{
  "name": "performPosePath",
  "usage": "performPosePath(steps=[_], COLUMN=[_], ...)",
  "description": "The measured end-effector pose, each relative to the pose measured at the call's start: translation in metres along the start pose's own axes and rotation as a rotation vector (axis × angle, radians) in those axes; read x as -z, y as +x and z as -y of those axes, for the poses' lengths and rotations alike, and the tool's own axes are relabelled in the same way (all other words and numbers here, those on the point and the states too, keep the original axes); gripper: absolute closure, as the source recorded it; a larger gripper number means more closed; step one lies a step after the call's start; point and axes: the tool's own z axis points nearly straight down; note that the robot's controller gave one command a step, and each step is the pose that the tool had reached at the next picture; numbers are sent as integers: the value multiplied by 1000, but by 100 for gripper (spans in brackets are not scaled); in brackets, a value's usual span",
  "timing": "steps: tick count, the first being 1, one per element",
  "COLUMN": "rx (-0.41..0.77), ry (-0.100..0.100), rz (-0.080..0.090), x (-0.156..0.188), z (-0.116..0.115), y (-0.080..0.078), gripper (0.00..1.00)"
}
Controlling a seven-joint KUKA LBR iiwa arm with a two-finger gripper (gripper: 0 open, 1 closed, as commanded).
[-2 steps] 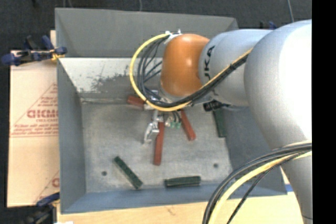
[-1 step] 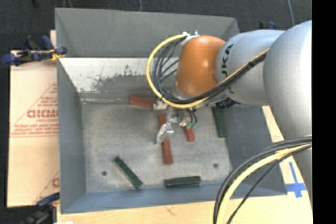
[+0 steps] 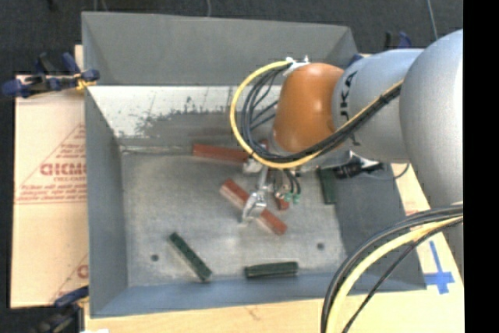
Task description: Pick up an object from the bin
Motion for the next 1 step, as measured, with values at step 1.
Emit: performPosePath(steps=[1], rx=[189], ry=[0], rz=[-2], x=[14], z=[80], y=[-33], gripper=[100])
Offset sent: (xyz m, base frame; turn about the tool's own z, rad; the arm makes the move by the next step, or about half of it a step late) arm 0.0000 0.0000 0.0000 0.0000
